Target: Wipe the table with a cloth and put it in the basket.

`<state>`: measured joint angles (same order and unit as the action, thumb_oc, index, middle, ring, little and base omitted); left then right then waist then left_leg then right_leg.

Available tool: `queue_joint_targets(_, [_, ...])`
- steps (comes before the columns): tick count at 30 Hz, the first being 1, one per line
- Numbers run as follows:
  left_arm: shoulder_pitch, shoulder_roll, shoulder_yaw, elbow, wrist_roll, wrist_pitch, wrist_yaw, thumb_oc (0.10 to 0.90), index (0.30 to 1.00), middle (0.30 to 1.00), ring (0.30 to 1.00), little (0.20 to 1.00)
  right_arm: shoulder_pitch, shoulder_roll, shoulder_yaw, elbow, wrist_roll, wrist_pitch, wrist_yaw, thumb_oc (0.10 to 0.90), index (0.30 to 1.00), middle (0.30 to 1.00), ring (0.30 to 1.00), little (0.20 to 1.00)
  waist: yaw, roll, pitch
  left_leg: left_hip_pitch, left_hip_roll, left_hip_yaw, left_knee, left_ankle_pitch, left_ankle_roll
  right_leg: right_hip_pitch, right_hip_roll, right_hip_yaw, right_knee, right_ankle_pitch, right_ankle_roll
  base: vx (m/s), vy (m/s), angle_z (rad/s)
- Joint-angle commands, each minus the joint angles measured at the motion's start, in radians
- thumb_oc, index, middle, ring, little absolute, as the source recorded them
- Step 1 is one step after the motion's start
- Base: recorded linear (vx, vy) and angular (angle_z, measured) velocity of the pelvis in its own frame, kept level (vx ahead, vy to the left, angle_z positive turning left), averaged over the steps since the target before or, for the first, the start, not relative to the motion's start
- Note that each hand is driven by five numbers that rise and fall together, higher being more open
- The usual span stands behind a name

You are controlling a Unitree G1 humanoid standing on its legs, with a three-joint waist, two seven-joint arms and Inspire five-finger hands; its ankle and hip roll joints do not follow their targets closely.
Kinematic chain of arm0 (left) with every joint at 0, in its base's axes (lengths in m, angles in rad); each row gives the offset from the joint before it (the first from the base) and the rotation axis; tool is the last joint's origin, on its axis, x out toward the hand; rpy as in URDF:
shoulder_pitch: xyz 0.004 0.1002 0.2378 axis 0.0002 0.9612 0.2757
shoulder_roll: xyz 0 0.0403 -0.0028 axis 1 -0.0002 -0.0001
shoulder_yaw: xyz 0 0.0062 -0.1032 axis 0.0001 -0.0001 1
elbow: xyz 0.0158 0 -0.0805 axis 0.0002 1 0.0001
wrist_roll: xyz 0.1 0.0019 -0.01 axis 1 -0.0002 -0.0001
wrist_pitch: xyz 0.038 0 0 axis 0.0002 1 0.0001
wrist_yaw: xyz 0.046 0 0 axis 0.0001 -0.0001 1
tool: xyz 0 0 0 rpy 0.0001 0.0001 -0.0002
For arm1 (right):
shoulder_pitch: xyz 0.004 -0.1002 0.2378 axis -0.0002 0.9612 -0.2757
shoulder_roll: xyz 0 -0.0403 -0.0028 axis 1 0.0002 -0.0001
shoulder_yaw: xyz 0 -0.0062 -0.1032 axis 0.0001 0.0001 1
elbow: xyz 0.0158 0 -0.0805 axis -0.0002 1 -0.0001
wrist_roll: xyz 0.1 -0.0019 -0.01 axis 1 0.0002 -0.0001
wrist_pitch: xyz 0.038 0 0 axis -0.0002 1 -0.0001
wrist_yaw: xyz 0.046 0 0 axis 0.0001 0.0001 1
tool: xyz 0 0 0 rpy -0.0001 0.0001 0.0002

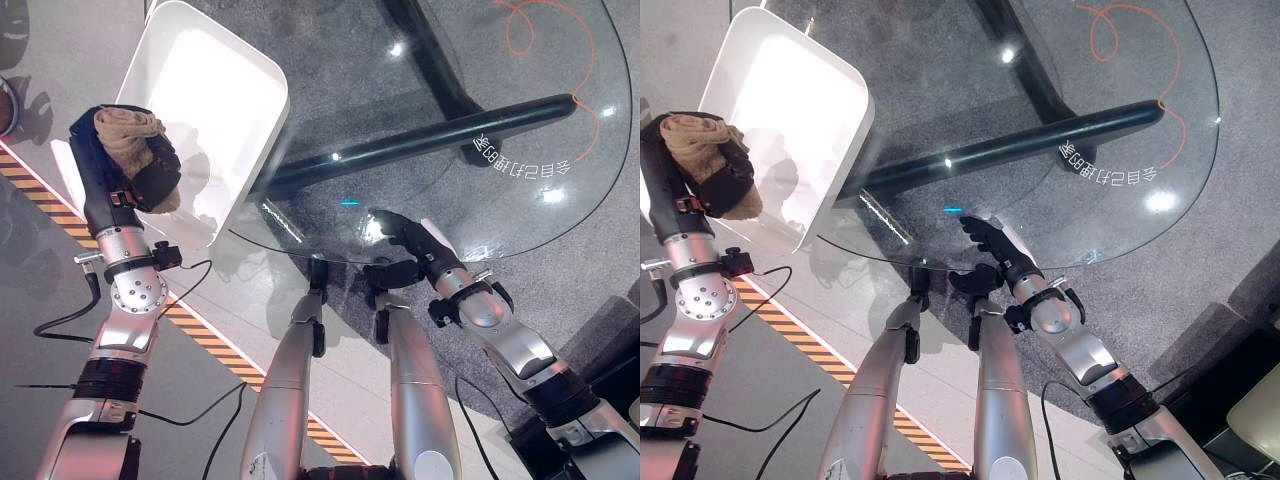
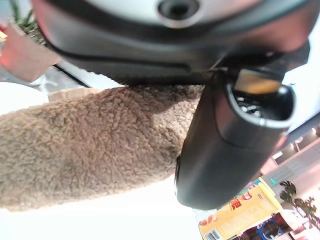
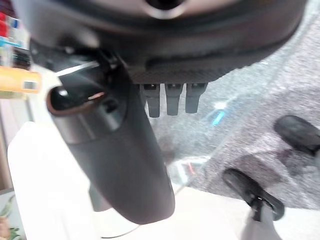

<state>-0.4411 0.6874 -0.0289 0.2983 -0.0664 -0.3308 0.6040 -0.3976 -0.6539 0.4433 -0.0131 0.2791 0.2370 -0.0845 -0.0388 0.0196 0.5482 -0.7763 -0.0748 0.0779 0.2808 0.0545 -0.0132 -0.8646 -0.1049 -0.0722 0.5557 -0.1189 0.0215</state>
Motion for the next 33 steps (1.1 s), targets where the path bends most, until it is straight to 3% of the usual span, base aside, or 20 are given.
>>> queue_joint_targets(1, [-0.092, 0.093, 0.061, -0.03, 0.087, -0.028, 0.113, 0.1, 0.3, 0.3, 0.3, 0.2, -0.017, -0.027, 0.026, -0.063, 0.051, -0.037, 0.01, 0.8, 0.9, 0.9, 0.9, 0.9, -0.021, 0.019, -0.028, -0.073, -0.001, 0.057, 0.207, -0.143, 0.014, 0.009, 0.008, 0.043, -0.234, 0.157, 0.068, 0.01, 0.045, -0.01])
queue_joint_targets(13, [-0.243, 0.147, -0.09, 0.148, 0.187, 0.106, 0.115, 0.1, 0.3, 0.3, 0.3, 0.2, -0.071, -0.064, 0.041, -0.06, 0.091, -0.016, 0.002, 0.8, 0.9, 0.9, 0.9, 0.9, -0.056, 0.011, -0.028, -0.143, -0.002, 0.077, 0.213, -0.143, 0.012, -0.083, 0.012, 0.071, -0.243, 0.193, 0.087, 0.01, 0.062, -0.05])
queue_joint_targets(19, [-0.335, 0.143, -0.168, 0.242, 0.155, 0.138, 0.065, 0.1, 0.3, 0.3, 0.3, 0.2, -0.118, -0.067, 0.055, -0.034, 0.11, -0.009, -0.009, 0.8, 0.9, 0.9, 0.9, 0.9, -0.067, 0.005, -0.028, -0.174, -0.004, 0.083, 0.218, -0.141, 0.012, -0.12, 0.016, 0.08, -0.241, 0.207, 0.093, 0.01, 0.037, -0.02])
queue_joint_targets(27, [-0.406, 0.128, -0.211, 0.357, 0.08, 0.183, 0.08, 0.1, 0.3, 0.3, 0.3, 0.2, -0.144, -0.067, 0.058, 0.008, 0.114, -0.023, -0.017, 0.8, 0.9, 0.9, 0.9, 0.9, -0.082, -0.005, -0.028, -0.221, -0.002, 0.083, 0.231, -0.136, 0.008, -0.169, 0.026, 0.084, -0.22, 0.21, 0.092, 0.0, 0.012, -0.02])
queue_joint_targets(33, [-0.438, 0.129, -0.224, 0.398, 0.058, 0.161, 0.096, 0.1, 0.3, 0.3, 0.3, 0.2, -0.144, -0.062, 0.059, 0.016, 0.116, -0.04, -0.02, 0.8, 0.9, 0.9, 0.9, 0.9, -0.089, -0.011, -0.028, -0.247, -0.003, 0.078, 0.245, -0.139, 0.005, -0.196, 0.032, 0.088, -0.204, 0.21, 0.09, 0.0, 0.0, 0.0])
